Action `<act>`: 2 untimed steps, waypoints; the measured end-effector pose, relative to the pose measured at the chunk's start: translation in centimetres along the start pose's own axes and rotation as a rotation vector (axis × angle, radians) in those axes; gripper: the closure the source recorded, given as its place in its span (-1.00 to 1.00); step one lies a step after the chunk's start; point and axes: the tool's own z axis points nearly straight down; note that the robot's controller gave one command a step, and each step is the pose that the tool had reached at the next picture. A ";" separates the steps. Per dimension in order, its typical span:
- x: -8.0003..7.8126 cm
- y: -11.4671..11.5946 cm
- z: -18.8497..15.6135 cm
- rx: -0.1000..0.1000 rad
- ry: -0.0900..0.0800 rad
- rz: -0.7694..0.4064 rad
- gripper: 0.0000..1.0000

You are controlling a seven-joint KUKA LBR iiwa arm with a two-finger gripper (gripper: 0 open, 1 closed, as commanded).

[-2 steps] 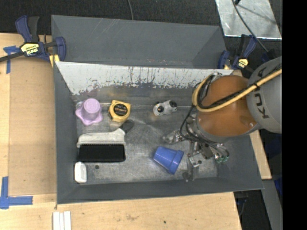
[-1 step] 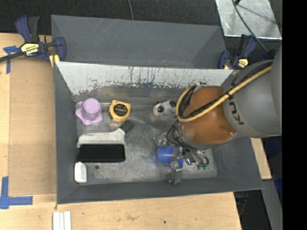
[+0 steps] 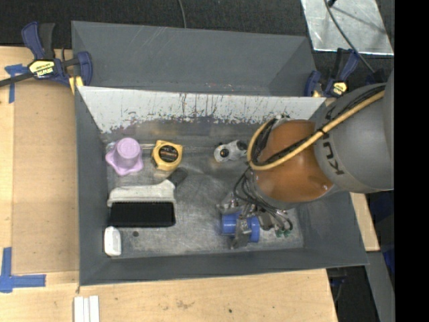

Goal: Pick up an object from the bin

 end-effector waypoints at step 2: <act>0.1 0.0 -0.3 -0.001 0.007 -0.001 1.00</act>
Offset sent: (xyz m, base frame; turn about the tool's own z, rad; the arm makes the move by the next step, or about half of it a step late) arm -0.0001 0.0001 0.0210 0.0000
